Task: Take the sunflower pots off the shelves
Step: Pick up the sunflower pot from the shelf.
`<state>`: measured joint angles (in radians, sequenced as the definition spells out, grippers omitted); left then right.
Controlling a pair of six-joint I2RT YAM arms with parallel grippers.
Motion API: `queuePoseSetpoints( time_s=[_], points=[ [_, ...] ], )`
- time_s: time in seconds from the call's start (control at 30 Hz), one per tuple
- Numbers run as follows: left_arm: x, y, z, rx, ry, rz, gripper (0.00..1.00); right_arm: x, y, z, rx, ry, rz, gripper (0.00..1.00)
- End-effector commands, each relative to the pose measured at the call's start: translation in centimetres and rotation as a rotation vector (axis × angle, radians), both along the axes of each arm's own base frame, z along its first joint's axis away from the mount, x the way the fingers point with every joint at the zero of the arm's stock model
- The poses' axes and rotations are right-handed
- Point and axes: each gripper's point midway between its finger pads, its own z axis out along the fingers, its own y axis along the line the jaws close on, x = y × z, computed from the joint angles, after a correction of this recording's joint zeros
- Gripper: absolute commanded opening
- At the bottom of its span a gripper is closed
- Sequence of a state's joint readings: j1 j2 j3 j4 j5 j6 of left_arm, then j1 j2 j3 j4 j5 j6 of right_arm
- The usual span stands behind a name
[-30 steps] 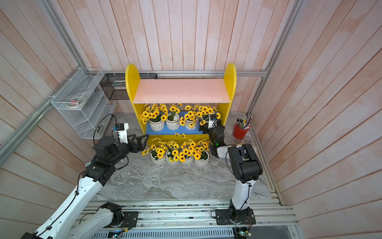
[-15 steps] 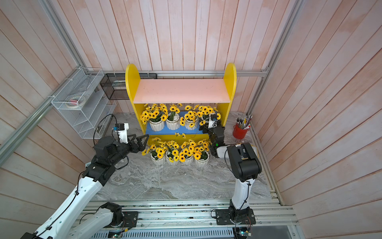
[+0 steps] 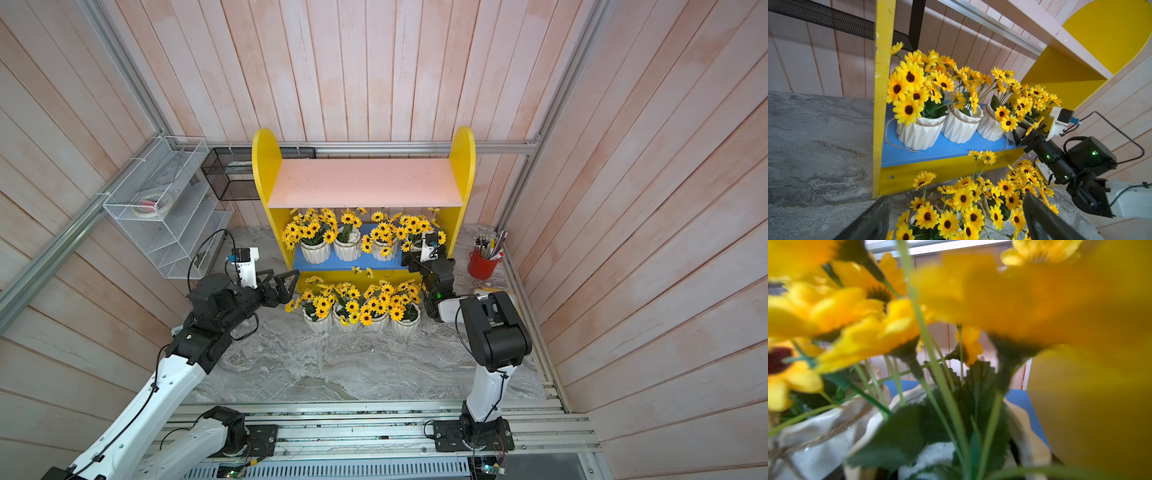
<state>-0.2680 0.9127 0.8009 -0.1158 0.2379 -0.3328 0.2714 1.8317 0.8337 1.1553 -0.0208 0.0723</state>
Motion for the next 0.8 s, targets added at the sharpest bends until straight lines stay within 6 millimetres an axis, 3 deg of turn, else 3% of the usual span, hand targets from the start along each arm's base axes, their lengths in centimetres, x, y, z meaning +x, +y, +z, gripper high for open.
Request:
queuePoseSetpoints(
  time_s=[0.0, 0.2, 0.37, 0.63, 0.77],
  points=[
    [-0.1, -0.3, -0.3, 0.004, -0.006, -0.026, 1.00, -1.5, -0.8, 6.2, 0.058, -0.152, -0.018, 0.00],
    [-0.2, -0.5, -0.2, -0.007, -0.010, -0.038, 1.00, -2.9, -1.5, 7.4, 0.055, -0.165, -0.046, 0.00],
    [-0.3, -0.6, -0.1, -0.014, -0.009, -0.043, 1.00, -4.5, -1.7, 7.2, 0.051, -0.151, -0.054, 0.00],
    [-0.5, -0.6, 0.0, -0.017, -0.013, -0.046, 1.00, -9.6, -2.5, 8.3, 0.076, -0.182, -0.095, 0.00],
    [-0.5, -0.7, 0.0, -0.018, -0.014, -0.048, 1.00, -12.6, -1.3, 9.6, 0.025, -0.237, -0.116, 0.00]
  ],
)
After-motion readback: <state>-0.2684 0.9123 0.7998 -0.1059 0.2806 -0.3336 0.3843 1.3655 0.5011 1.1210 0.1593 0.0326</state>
